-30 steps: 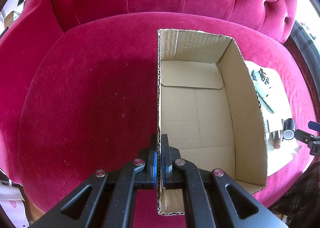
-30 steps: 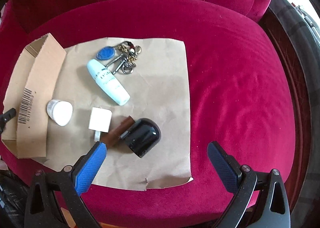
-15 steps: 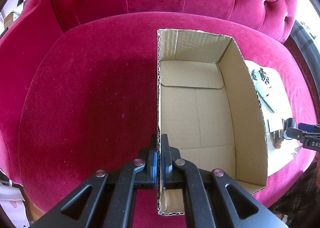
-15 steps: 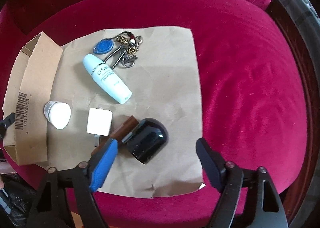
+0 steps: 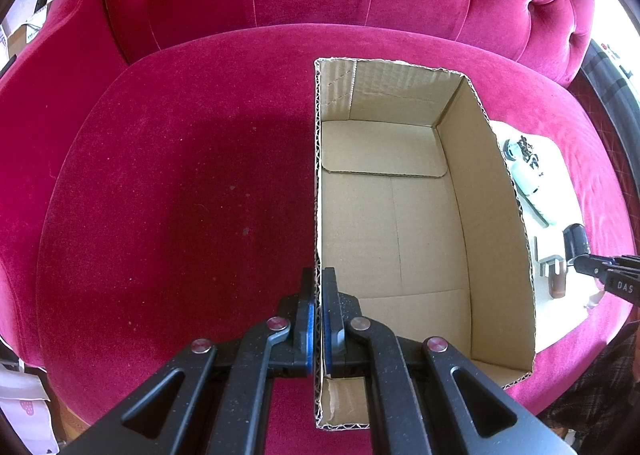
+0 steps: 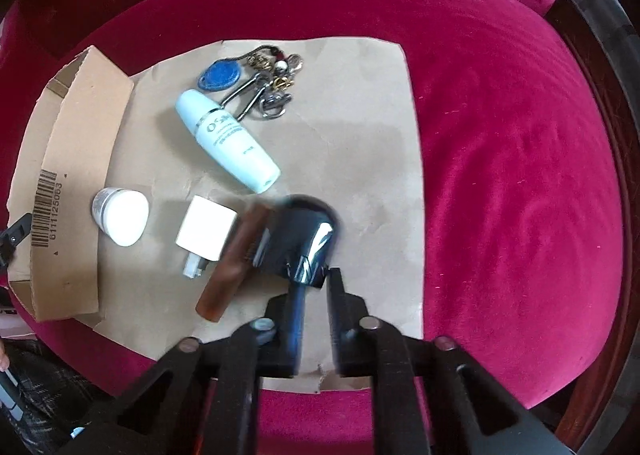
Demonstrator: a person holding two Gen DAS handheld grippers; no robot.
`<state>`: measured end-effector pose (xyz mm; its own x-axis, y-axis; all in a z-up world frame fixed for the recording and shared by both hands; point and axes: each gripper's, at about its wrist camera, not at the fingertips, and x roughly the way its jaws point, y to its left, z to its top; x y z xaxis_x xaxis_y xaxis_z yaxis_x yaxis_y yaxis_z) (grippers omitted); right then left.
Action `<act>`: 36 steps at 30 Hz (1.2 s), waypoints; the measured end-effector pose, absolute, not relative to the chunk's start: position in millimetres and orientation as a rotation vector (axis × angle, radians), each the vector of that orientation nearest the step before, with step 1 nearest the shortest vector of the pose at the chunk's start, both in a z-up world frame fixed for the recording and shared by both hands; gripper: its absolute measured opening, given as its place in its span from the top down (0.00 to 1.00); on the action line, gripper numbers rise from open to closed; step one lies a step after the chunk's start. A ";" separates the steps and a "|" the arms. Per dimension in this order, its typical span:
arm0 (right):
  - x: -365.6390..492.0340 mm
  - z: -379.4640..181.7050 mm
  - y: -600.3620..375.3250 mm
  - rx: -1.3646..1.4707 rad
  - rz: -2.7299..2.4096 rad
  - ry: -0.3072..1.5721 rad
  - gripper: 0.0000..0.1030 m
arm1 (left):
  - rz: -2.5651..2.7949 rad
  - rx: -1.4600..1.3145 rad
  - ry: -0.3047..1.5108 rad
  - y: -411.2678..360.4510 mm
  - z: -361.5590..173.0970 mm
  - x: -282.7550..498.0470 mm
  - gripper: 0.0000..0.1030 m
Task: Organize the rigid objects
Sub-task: 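Grasp the black cylindrical cap with the right gripper, then lift the black cap and carry it toward the cardboard box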
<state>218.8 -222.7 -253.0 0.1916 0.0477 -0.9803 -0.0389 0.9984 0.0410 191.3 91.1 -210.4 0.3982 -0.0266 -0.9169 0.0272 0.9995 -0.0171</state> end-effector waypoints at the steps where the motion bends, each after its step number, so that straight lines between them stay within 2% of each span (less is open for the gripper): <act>1: 219.6 -250.8 -222.2 0.009 0.061 1.374 0.93 | -0.034 0.001 1.161 90.9 -210.3 190.9 0.98; 19: 207.7 -227.7 -216.2 0.018 0.024 1.310 0.94 | -0.034 0.002 1.160 91.2 -210.3 191.2 0.98; 36: 204.4 -170.1 -198.0 -0.001 0.098 1.198 0.94 | -0.033 0.004 1.161 91.2 -210.5 191.2 0.98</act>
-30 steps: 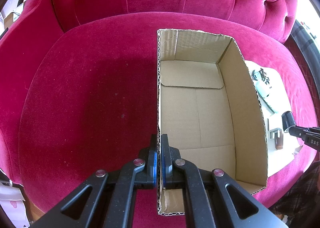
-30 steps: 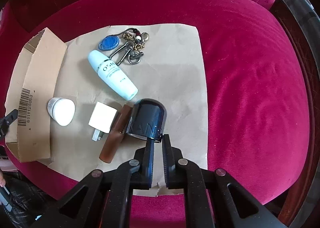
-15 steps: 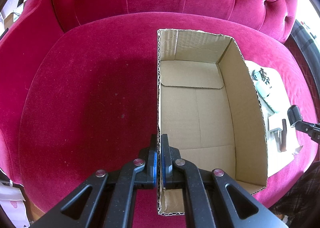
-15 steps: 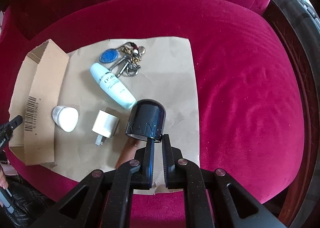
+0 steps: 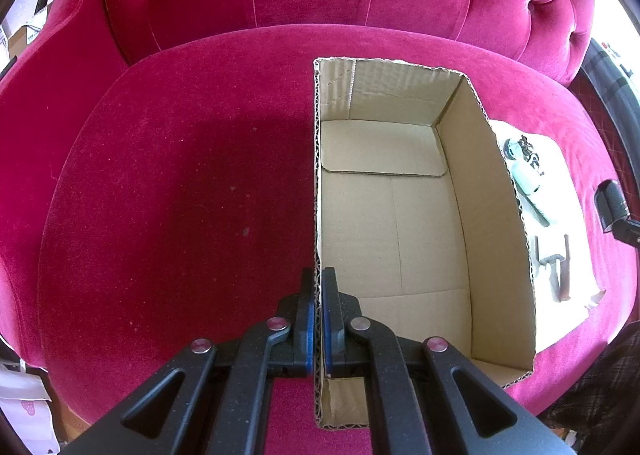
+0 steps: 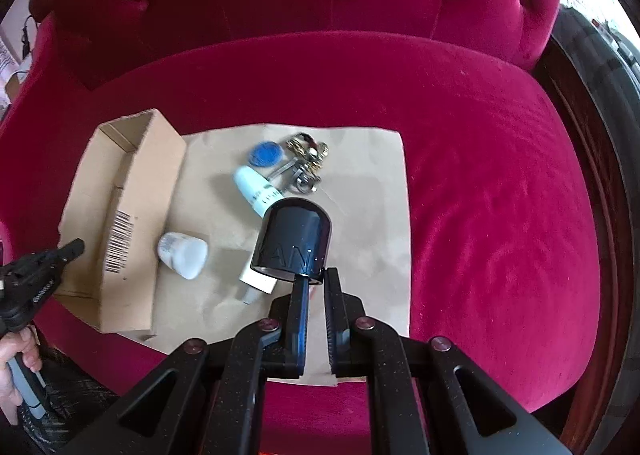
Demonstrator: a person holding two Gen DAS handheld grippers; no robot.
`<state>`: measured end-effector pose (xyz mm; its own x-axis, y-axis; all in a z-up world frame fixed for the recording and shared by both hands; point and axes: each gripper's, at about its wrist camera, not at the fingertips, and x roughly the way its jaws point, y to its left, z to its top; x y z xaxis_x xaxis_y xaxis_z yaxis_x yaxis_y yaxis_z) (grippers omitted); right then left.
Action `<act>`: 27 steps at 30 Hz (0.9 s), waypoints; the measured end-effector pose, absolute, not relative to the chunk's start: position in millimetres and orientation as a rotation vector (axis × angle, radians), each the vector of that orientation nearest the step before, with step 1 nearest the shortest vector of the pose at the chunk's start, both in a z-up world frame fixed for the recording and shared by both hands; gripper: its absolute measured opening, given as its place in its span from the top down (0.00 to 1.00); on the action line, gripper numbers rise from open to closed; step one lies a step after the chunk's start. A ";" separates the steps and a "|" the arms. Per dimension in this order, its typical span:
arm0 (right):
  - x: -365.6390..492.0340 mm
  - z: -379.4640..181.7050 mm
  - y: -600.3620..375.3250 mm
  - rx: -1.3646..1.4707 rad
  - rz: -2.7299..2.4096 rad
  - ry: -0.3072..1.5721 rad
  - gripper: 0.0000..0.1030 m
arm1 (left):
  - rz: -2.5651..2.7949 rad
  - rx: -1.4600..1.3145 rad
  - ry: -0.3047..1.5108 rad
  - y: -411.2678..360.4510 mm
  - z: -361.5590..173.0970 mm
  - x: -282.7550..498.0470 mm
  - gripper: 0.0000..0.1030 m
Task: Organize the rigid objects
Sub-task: 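Lift the black cap and carry it toward the cardboard box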
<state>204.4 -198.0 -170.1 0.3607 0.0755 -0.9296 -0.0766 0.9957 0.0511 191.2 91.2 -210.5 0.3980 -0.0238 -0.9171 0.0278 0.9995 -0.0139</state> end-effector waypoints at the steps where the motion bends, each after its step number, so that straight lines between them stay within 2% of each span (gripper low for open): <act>1: 204.6 -167.1 -195.3 -0.005 0.103 1.192 0.94 | -0.032 0.003 1.161 91.6 -210.4 191.5 0.98; 27: 211.0 -127.8 -113.0 -0.094 0.313 1.114 0.94 | -0.033 0.000 1.162 92.1 -210.2 190.9 0.98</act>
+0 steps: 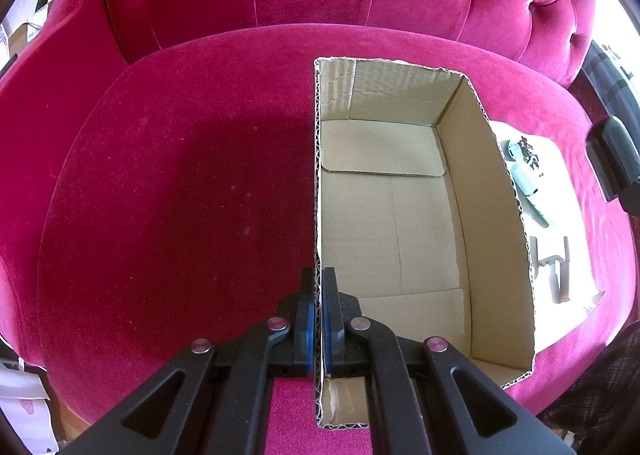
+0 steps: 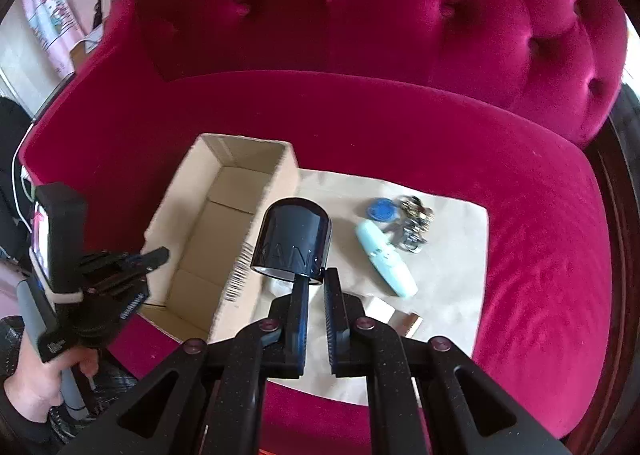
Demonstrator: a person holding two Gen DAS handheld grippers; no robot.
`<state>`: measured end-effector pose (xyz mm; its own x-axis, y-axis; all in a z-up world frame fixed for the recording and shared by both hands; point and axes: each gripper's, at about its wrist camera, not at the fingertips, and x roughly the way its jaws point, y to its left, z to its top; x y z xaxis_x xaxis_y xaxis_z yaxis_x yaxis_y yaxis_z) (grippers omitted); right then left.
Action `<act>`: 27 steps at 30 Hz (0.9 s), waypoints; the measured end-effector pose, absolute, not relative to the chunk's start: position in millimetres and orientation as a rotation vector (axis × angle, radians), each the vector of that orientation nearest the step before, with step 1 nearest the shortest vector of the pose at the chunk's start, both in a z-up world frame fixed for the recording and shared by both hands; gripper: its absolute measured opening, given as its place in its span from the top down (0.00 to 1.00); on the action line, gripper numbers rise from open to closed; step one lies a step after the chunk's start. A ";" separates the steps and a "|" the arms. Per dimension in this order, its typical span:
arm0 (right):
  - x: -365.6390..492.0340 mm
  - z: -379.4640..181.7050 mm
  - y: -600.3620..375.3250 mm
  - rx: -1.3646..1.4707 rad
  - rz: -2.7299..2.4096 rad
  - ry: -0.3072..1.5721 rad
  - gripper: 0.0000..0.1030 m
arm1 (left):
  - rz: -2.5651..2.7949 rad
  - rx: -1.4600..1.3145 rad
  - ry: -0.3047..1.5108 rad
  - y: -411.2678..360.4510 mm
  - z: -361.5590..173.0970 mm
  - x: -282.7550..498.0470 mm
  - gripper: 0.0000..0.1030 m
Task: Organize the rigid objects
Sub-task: 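Lift the black cap and carry it toward the cardboard box, then lower the black cap into the box and open the right gripper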
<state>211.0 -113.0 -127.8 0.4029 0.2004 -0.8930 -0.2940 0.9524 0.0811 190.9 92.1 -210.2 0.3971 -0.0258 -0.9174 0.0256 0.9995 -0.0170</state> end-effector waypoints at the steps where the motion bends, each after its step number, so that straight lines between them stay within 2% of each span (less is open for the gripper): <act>1: 212.4 -127.1 -108.4 -0.099 0.320 1.112 0.94 | -0.033 -0.001 1.162 92.3 -210.1 190.6 0.98; 27: 243.6 -160.2 -22.1 -0.154 0.454 1.152 0.94 | -0.033 -0.006 1.163 93.9 -209.9 190.6 0.97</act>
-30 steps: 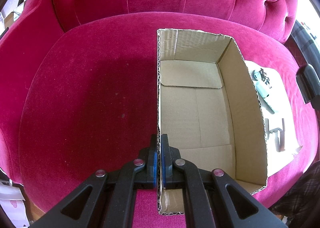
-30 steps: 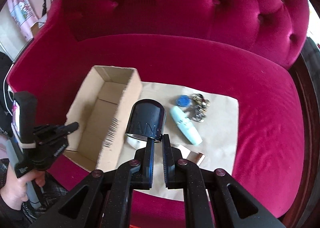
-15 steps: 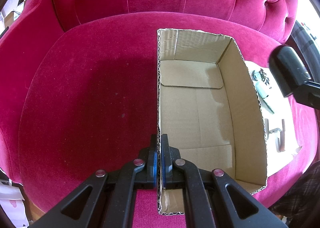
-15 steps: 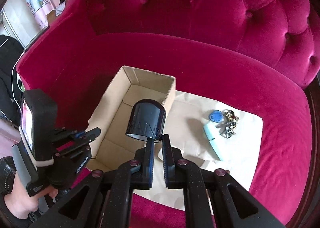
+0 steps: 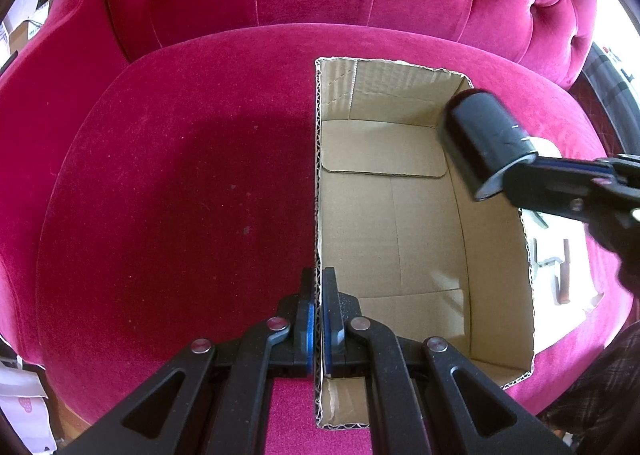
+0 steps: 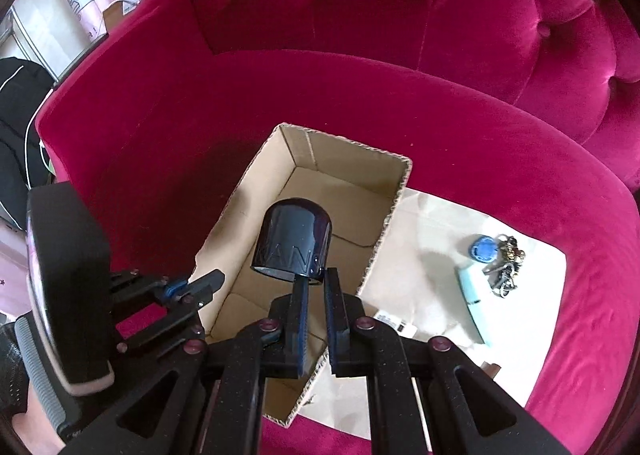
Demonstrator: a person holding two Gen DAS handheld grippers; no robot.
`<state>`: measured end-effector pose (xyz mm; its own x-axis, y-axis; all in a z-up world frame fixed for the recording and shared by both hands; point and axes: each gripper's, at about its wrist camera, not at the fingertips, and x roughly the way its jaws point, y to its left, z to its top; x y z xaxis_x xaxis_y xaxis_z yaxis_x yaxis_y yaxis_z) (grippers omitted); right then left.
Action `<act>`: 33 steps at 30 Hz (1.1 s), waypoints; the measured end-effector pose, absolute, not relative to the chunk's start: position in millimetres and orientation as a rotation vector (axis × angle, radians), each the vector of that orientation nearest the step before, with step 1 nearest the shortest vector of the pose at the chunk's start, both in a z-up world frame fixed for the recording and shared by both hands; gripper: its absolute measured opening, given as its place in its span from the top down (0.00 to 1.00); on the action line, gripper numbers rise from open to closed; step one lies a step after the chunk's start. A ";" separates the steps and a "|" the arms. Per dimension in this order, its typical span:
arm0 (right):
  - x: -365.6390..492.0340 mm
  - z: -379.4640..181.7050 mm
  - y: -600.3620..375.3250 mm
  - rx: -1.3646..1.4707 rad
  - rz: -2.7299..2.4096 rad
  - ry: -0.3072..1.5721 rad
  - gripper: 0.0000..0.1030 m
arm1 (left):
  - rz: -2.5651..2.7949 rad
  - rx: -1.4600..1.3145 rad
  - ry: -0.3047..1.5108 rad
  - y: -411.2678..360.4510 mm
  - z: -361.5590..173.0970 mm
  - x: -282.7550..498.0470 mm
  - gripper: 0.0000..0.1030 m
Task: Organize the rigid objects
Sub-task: 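Lower the black cap into the box and open the right gripper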
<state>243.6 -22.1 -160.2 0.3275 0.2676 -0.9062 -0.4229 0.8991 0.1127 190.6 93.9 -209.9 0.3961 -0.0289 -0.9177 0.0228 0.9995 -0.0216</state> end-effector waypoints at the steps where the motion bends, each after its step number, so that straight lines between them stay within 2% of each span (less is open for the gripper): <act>1: 244.2 -162.2 -20.3 -0.152 0.459 1.157 0.94 | -0.033 -0.006 1.163 94.1 -209.8 190.5 0.97; 15: 247.6 -175.8 -7.2 -0.160 0.510 1.176 0.92 | -0.033 -0.010 1.164 93.5 -209.5 190.7 0.97; 16: 247.3 -174.1 -8.6 -0.167 0.504 1.168 0.85 | -0.033 -0.009 1.163 93.2 -209.3 190.6 0.97; 17: 247.7 -172.5 -10.1 -0.172 0.493 1.159 0.67 | -0.032 -0.008 1.163 93.3 -209.3 190.6 0.97; 19: 247.1 -168.3 -14.0 -0.178 0.462 1.133 0.47 | -0.032 -0.007 1.163 93.2 -208.9 190.5 0.97; 21: 248.1 -165.8 -17.6 -0.190 0.432 1.107 0.37 | -0.031 -0.006 1.162 92.5 -209.0 190.7 0.97; 23: 248.7 -164.4 -21.9 -0.190 0.413 1.096 0.22 | -0.031 -0.006 1.163 92.4 -209.2 191.0 0.97; 24: 248.9 -163.8 -24.1 -0.186 0.408 1.089 0.18 | -0.031 -0.006 1.163 92.1 -209.4 191.2 0.97; 26: 248.9 -162.2 -27.7 -0.186 0.392 1.076 0.05 | -0.031 -0.007 1.163 91.6 -209.3 191.2 0.97; 28: 249.9 -162.6 -31.0 -0.197 0.375 1.077 0.01 | -0.031 -0.008 1.164 91.5 -209.4 191.0 0.97; 33: 254.8 -165.3 -42.1 -0.180 0.360 1.085 0.00 | -0.031 -0.008 1.164 91.9 -209.9 191.9 0.97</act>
